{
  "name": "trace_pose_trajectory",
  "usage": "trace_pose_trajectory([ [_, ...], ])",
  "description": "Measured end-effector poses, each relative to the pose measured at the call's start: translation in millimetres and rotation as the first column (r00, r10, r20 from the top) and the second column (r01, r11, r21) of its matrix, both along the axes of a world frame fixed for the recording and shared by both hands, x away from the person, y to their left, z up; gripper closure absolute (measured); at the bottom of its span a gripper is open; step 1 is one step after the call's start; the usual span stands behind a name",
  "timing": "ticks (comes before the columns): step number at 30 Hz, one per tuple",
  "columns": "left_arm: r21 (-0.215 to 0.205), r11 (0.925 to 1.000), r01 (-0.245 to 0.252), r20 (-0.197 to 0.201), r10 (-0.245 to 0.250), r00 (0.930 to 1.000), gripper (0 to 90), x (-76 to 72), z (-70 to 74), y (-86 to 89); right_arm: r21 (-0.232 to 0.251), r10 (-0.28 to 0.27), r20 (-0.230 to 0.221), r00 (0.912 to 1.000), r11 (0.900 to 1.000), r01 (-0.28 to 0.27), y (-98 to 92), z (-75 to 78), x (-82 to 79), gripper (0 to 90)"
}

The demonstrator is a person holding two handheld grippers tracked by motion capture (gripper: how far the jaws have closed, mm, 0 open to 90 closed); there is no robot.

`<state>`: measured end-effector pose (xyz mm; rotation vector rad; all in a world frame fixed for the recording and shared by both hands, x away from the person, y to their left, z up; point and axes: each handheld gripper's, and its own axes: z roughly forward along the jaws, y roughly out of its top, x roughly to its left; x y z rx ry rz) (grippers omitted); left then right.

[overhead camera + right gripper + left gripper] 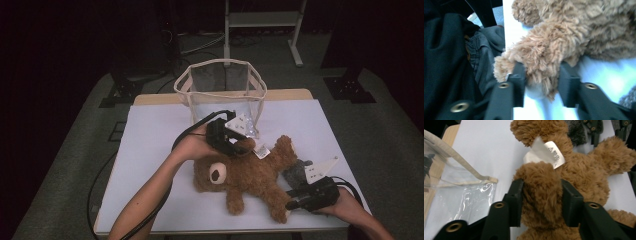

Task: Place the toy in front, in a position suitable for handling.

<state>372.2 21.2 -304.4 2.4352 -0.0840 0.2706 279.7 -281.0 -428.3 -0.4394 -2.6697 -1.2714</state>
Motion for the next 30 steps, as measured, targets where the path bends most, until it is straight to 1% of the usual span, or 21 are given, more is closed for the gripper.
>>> trace_pose_trajectory([
  [2, -0.024, 0.9997, -0.001, 0.004, 0.001, 1.0, 53.6, -2.6, 2.1, 5.2, -0.012, -0.002, -0.001, 1.0, 1.0, 0.002, -2.3, 0.3, -2.3, 53.2],
  [4, -0.032, 0.9995, -0.004, 0.009, 0.004, 1.0, 50.3, -5.8, 4.4, 11.7, -0.024, -0.026, 0.005, 0.9996, 0.999, 0.026, -8.6, 2.7, -5.3, 49.5],
  [7, -0.038, 0.9992, -0.012, 0.019, 0.012, 0.9997, 48.8, -9.1, 6.1, 20.6, -0.011, -0.069, 0.02, 0.9974, 0.998, 0.069, -21.1, 8.0, -7.5, 46.1],
  [8, -0.048, 0.9988, -0.015, 0.014, 0.016, 0.9998, 48.3, -10.3, 6.5, 24.1, -0.011, -0.09, 0.031, 0.9955, 0.996, 0.09, -26.0, 10.6, -8.0, 45.5],
  [11, -0.068, 0.9975, -0.02, 0.015, 0.021, 0.9997, 47.3, -14.5, 7.1, 34.8, -0.008, -0.162, 0.072, 0.9841, 0.987, 0.163, -38.5, 17.6, -6.7, 44.6],
  [13, -0.076, 0.9969, -0.022, 0.015, 0.023, 0.9996, 46.8, -17.6, 6.9, 41.5, -0.019, -0.208, 0.103, 0.9727, 0.977, 0.211, -43.5, 20.4, -3.5, 43.6],
  [16, -0.084, 0.9962, -0.024, 0.014, 0.025, 0.9996, 46.0, -22.2, 6.1, 51.0, -0.044, -0.253, 0.136, 0.9579, 0.964, 0.261, -47.0, 21.1, 3.2, 41.8],
  [19, -0.087, 0.9957, -0.029, 0.012, 0.03, 0.9995, 45.2, -26.2, 4.4, 60.0, -0.065, -0.274, 0.162, 0.9481, 0.956, 0.287, -48.2, 19.0, 9.9, 40.3],
  [23, -0.09, 0.9953, -0.036, 0.006, 0.037, 0.9993, 43.0, -30.2, -2.0, 71.9, -0.082, -0.304, 0.174, 0.9368, 0.944, 0.321, -49.5, 14.5, 17.7, 36.8],
  [26, -0.089, 0.9953, -0.04, -0.007, 0.039, 0.9992, 40.3, -33.3, -10.2, 80.7, -0.091, -0.322, 0.185, 0.9285, 0.935, 0.342, -50.9, 10.4, 22.7, 35.4],
  [28, -0.087, 0.9951, -0.045, -0.006, 0.045, 0.999, 37.1, -35.3, -16.3, 84.5, -0.098, -0.332, 0.195, 0.9229, 0.93, 0.355, -51.6, 7.7, 25.4, 34.3],
  [29, -0.08, 0.996, -0.04, -0.007, 0.04, 0.9992, 36.5, -35.6, -19.7, 86.7, -0.102, -0.338, 0.195, 0.9207, 0.927, 0.362, -51.6, 6.0, 26.4, 34.2],
  [30, -0.085, 0.9953, -0.046, -0.012, 0.045, 0.9989, 35.5, -36.5, -24.1, 88.0, -0.103, -0.34, 0.193, 0.9205, 0.926, 0.364, -51.6, 4.1, 27.7, 34.3],
])
